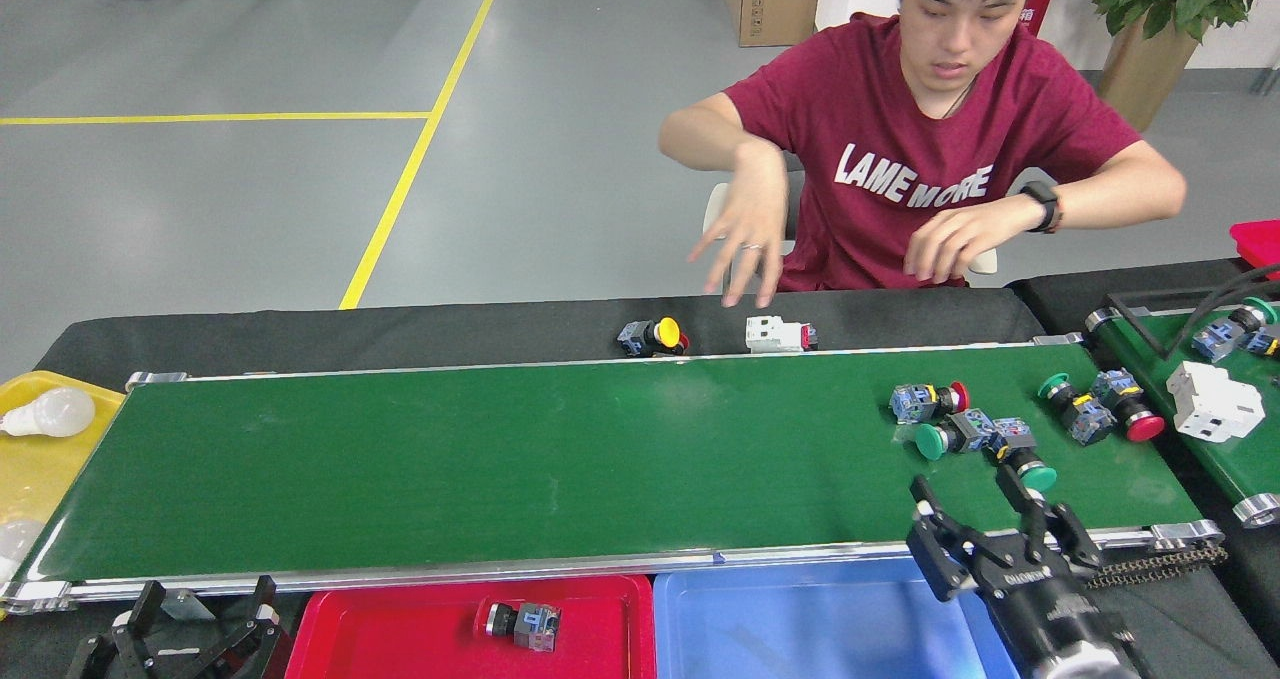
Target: Pick switch part from conveyor to tray
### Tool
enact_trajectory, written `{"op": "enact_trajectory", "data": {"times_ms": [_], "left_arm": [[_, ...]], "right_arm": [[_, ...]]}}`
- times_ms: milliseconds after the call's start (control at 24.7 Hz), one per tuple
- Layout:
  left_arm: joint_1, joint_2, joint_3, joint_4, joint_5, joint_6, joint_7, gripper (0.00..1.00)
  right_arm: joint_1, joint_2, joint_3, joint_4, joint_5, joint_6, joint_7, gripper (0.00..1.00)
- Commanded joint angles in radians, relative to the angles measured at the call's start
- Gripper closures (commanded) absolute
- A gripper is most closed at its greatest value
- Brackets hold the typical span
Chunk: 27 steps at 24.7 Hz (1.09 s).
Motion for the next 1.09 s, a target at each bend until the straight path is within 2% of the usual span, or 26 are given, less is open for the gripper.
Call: {"op": "enact_trajectory", "data": {"times_ms": [0, 162, 283, 445, 567, 729, 891, 1053], "left_arm": [[0.006, 0.006, 0.005, -0.013, 0.004, 0.004, 0.004, 0.0], [0.012, 0.006, 0.011, -0.013, 0.004, 0.004, 0.004, 0.0], [0.014, 0.006, 0.017, -0.015, 0.004, 0.001, 0.004, 0.0], [0.014, 0.008, 0.009, -0.015, 0.004, 0.001, 0.004, 0.0], [0.004, 0.008, 0.003, -0.013, -0.001, -0.002, 0.004, 0.0], [-0.006, 0.008, -0.032, -0.013, -0.003, -0.01, 0.004, 0.0], [-0.011, 0.008, -0.044, -0.013, -0.003, -0.01, 0.004, 0.0], [-0.009, 0.008, -0.046, -0.013, -0.003, -0.01, 0.004, 0.0]], "right_arm": [[0.012, -0.014, -0.013, -0.018, 0.002, 0.048, -0.035, 0.04], [0.022, -0.055, -0.036, -0.018, 0.002, -0.005, -0.036, 0.03], [0.033, -0.061, -0.039, -0.018, 0.002, -0.051, -0.039, 0.03], [0.027, -0.046, -0.038, -0.018, 0.002, -0.051, -0.041, 0.03], [0.002, -0.006, -0.032, -0.005, 0.002, -0.016, -0.027, 0.03], [-0.126, 0.016, 0.044, 0.082, 0.002, 0.13, 0.001, 0.03], [-0.274, 0.092, 0.1, 0.248, 0.001, 0.142, 0.037, 0.04], [-0.413, 0.141, 0.154, 0.42, 0.002, 0.133, 0.113, 0.04]]}}
